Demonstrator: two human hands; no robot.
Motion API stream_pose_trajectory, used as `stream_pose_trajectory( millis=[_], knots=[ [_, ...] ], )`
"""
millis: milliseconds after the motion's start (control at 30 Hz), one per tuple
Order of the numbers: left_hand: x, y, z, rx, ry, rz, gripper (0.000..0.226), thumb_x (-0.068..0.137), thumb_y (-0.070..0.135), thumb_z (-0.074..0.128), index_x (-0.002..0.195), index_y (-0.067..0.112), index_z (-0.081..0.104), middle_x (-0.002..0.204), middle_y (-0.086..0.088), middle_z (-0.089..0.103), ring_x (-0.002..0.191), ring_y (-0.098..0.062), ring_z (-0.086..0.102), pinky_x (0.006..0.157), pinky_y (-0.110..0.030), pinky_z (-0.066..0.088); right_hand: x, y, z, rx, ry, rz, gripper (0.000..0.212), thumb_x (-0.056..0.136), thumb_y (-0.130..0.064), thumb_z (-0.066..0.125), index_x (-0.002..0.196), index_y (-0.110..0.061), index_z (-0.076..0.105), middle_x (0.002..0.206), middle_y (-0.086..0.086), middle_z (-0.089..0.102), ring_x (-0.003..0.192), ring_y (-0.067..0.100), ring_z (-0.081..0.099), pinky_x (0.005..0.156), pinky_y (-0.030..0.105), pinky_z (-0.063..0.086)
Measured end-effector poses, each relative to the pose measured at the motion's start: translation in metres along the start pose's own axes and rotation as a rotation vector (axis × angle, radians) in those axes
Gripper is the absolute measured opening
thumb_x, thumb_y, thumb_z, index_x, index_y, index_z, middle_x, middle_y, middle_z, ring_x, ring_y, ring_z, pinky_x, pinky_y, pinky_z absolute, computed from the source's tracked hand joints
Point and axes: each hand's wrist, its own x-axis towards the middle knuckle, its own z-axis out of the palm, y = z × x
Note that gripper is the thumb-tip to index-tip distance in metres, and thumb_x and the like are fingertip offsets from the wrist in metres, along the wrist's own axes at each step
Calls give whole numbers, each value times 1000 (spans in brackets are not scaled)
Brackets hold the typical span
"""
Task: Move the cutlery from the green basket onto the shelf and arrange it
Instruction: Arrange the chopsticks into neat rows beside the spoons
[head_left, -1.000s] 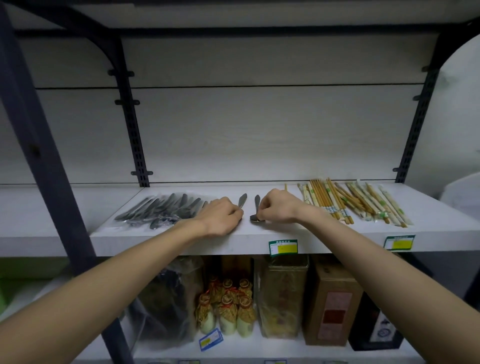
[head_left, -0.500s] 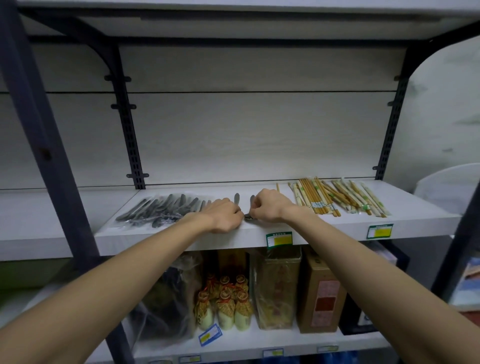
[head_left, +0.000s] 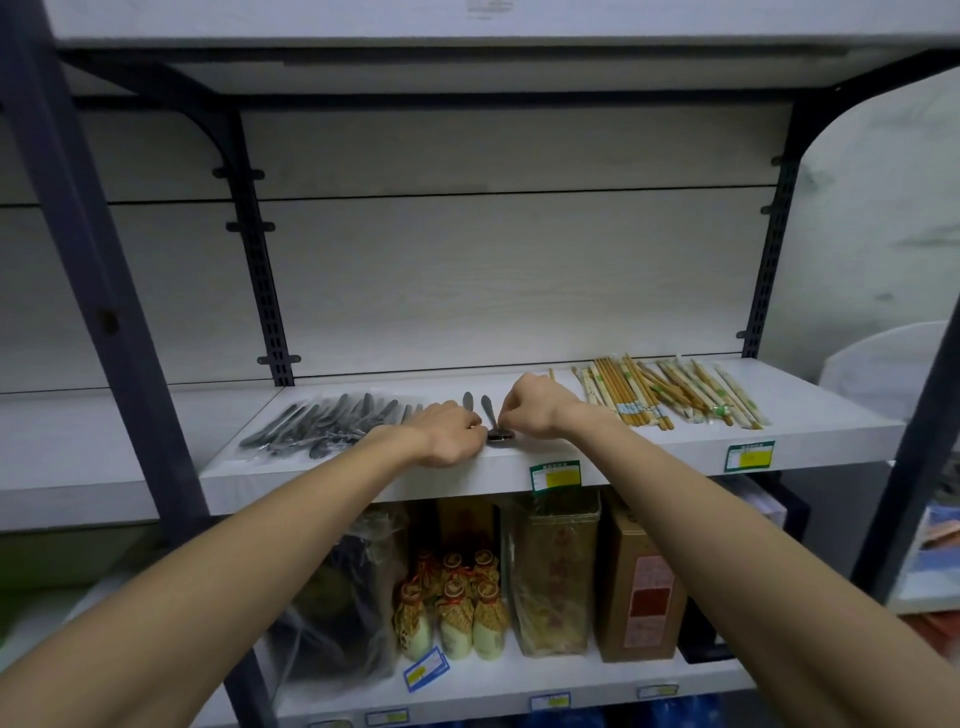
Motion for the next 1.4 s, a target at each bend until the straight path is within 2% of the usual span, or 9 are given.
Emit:
stream_pose_trajectory(
  millis=[200,333,467,567,667,900,1100,1267,1400],
  knots=[
    [9,13,-13,94,134,29,37,103,42,34,83,26,60,101,-5,58,103,-30,52,78,-38,39,-28,43,-25,-116,177,28,26,88,-24,53,98,-18,76,102,7,74,94,28,68,75,31,53],
    [29,47,-15,45,139,87,42,100,48,44,129,28,66,138,-5,58,129,-28,50,99,-41,45,-43,93,-49,-174,229,113,24,84,-23,54,91,-17,76,96,9,74,90,30,68,74,32,54],
    [48,99,-13,54,122,149,47,99,47,49,139,24,59,146,-3,52,133,-24,49,102,-40,45,-48,143,-67,-166,227,171,24,86,-24,54,100,-16,72,97,4,71,87,24,62,75,30,50],
    [72,131,-6,54,129,116,44,97,50,49,129,22,65,134,-1,62,118,-24,59,90,-39,51,-42,174,-77,-160,232,151,26,88,-27,57,108,-18,70,106,7,72,95,27,64,77,29,46],
    [100,151,2,39,139,13,28,94,50,52,96,25,64,101,4,68,99,-25,67,74,-36,52,-27,196,-85,-133,245,88,26,91,-34,58,111,-22,70,106,2,72,95,22,65,80,32,52],
    [138,165,14,77,89,-243,31,90,49,62,97,20,70,95,2,70,83,-17,63,60,-30,43,19,215,-85,-70,49,-22,22,81,-40,69,84,-19,75,78,-2,72,77,17,68,69,32,56],
    [156,167,-2,-35,-2,-326,36,83,48,72,96,14,75,92,-3,75,85,-20,72,78,-36,59,40,212,-87,-165,16,-9,26,84,-33,66,67,-18,53,72,2,60,74,23,63,60,31,46],
    [171,170,-4,-172,53,-312,32,83,44,74,79,12,76,73,0,74,65,-16,66,66,-31,53,45,209,-90,-170,-18,26,26,84,-34,69,74,-17,52,75,1,57,74,22,61,56,30,43],
    [178,171,7,-158,45,-288,29,82,45,75,84,15,74,80,1,77,78,-17,74,80,-36,60,48,202,-94,-161,-47,54,29,85,-36,72,95,-14,58,92,3,63,86,23,63,66,32,48]
  ],
)
